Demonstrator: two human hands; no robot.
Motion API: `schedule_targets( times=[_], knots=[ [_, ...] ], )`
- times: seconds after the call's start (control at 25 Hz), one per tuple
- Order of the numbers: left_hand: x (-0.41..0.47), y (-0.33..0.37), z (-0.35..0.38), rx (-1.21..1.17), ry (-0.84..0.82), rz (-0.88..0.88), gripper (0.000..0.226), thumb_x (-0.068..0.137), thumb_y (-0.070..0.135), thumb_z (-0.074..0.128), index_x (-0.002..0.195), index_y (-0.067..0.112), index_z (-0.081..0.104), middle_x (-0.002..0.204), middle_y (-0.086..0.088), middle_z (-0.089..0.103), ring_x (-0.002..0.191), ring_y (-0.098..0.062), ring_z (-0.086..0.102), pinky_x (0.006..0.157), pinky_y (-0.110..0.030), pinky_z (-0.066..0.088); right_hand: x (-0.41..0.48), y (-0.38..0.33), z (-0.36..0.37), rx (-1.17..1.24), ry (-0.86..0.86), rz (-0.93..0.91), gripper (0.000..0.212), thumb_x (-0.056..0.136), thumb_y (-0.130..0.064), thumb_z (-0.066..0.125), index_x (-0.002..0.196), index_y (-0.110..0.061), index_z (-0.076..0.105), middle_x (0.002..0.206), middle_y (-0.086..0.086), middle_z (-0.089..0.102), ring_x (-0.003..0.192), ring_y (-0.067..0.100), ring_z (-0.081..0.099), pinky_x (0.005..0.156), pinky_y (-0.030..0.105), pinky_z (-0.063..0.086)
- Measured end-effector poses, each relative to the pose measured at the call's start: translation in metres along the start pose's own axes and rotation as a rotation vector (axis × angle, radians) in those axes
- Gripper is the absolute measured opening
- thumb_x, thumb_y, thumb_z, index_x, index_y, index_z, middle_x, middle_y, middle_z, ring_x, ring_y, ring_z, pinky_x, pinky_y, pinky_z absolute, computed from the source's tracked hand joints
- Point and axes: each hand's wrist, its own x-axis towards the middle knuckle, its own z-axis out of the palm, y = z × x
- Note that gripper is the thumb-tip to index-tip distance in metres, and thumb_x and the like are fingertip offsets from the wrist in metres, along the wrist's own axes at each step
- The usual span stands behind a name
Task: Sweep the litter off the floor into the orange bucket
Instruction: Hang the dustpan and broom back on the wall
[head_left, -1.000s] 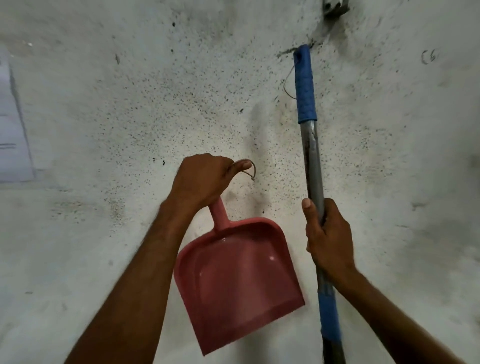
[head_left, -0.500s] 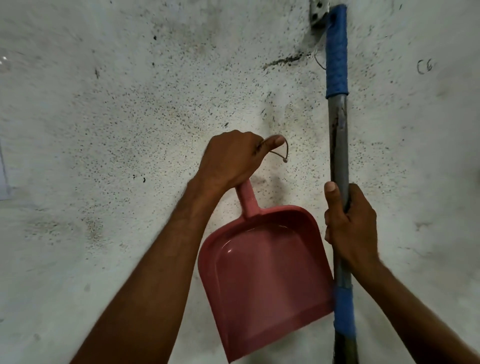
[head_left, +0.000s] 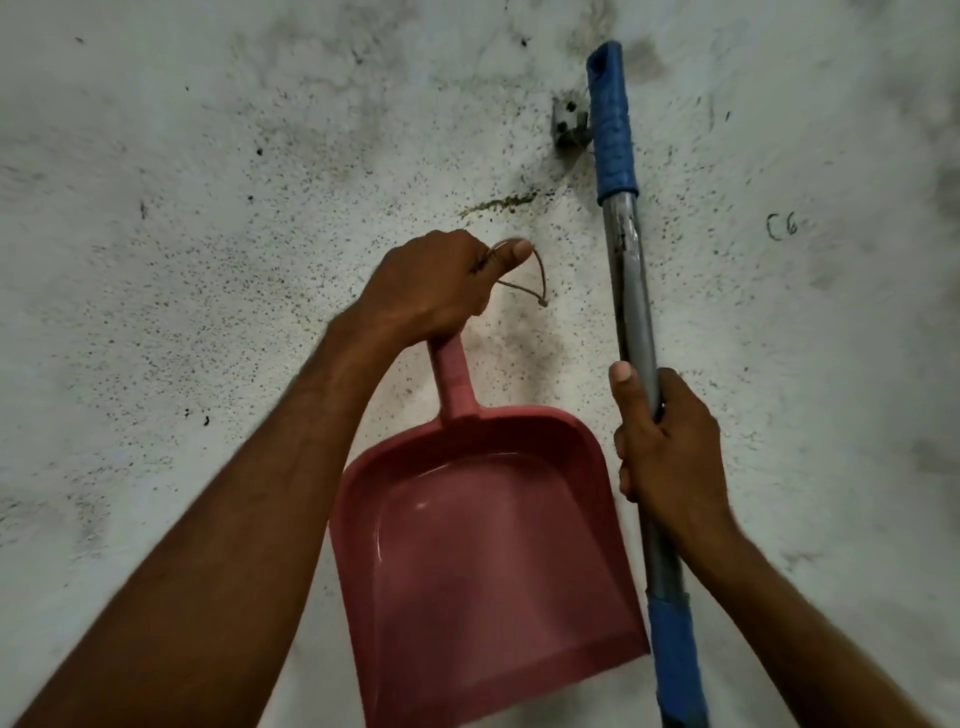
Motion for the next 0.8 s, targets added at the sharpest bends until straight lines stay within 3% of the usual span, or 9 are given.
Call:
schedule_targets(
  times=[0.16,0.32,0.8],
  knots=[
    [0.018,0.001,-0.013,-0.048,0.017,0.009,0.077,0.098,0.077,0.029,0.069,0.016,0.066,0.053,0.006,0.060,0.056,-0.014,0.062,0.063,-0.030,0.043,0.005,-0.012,-0.001,-0.019,0.034,-0.024,0.044,0.095,-0.074,0.046,0.078,-0.034,0.048,0.062,0.003,0.054,0.052,0.024,0.055,0.052,0.051,0.057],
    [0.027,-0.002,-0.023,-0.047,0.041,0.008,0.079,0.097,0.078,0.029,0.069,0.015,0.067,0.039,0.008,0.053,0.054,-0.014,0.060,0.061,-0.030,0.039,0.023,-0.029,0.001,-0.024,0.058,-0.028,0.050,0.095,-0.074,0.046,0.077,-0.027,0.048,0.065,0.008,0.059,0.056,0.035,0.061,0.053,0.053,0.057],
    [0.021,-0.016,-0.027,-0.009,0.085,-0.030,0.075,0.101,0.073,0.030,0.068,0.016,0.066,0.051,0.007,0.054,0.055,-0.014,0.057,0.058,-0.029,0.037,0.003,-0.028,0.004,-0.203,0.082,-0.037,0.042,0.096,-0.073,0.047,0.081,-0.034,0.049,0.061,-0.003,0.056,0.051,0.018,0.060,0.051,0.046,0.058]
  ],
)
